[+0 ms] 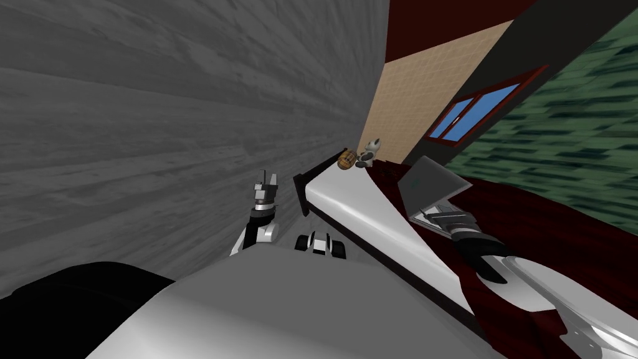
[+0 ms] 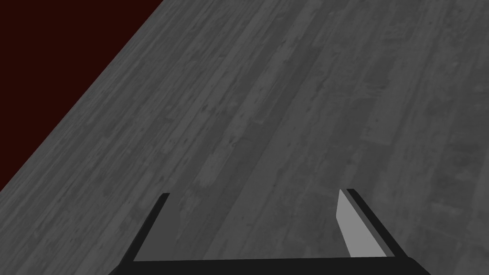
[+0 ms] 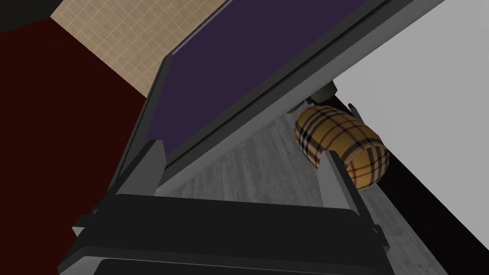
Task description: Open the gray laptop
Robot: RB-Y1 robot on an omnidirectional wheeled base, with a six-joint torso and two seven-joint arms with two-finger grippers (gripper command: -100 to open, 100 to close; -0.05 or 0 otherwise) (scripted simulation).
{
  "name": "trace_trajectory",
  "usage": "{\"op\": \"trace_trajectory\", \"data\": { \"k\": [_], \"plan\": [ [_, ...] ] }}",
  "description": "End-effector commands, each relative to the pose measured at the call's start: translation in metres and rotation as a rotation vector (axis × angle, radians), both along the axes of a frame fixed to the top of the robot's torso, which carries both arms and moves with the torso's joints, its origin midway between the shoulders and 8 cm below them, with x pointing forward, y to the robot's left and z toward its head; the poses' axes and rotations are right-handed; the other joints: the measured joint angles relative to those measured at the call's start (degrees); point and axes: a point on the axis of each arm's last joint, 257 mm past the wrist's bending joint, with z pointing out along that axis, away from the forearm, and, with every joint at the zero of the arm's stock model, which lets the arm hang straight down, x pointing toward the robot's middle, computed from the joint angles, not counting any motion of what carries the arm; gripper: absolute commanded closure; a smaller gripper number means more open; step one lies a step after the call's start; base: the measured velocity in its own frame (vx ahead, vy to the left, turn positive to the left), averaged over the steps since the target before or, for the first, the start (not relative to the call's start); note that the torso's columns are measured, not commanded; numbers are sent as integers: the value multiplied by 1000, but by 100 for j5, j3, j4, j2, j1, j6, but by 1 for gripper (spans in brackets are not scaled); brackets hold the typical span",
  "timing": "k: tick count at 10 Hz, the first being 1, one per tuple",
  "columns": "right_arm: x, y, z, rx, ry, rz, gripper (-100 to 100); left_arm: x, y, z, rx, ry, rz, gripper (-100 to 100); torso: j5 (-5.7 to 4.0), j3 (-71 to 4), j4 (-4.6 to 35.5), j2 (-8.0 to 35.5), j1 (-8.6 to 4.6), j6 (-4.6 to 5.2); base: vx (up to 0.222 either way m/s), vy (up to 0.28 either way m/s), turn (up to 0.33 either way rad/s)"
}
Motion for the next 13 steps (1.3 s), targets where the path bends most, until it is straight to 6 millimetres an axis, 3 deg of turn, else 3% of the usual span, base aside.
{"op": "trace_trajectory", "data": {
  "k": [1,6,7,8,13],
  "plan": [
    [0,0,0,1,0,0,100,0,0,0,0,0,0,0,-3,3,2,5,-6,-1,0,0,0],
    [24,14,-4,308,-167,-11,100,0,0,0,0,0,0,0,1,-7,-3,-13,9,-2,-109,-130,21],
    [21,12,-4,266,-146,-12,100,0,0,0,0,0,0,0,7,-9,-4,-12,22,-3,-60,-58,8],
    [17,-3,9,228,-148,-36,-100,0,0,0,0,0,0,0,12,-16,-6,-27,39,-2,31,50,0],
    [7,-43,50,107,-152,-101,-100,0,0,0,0,0,0,0,-1,-1,0,-3,0,-1,90,131,1]
  ]
}}
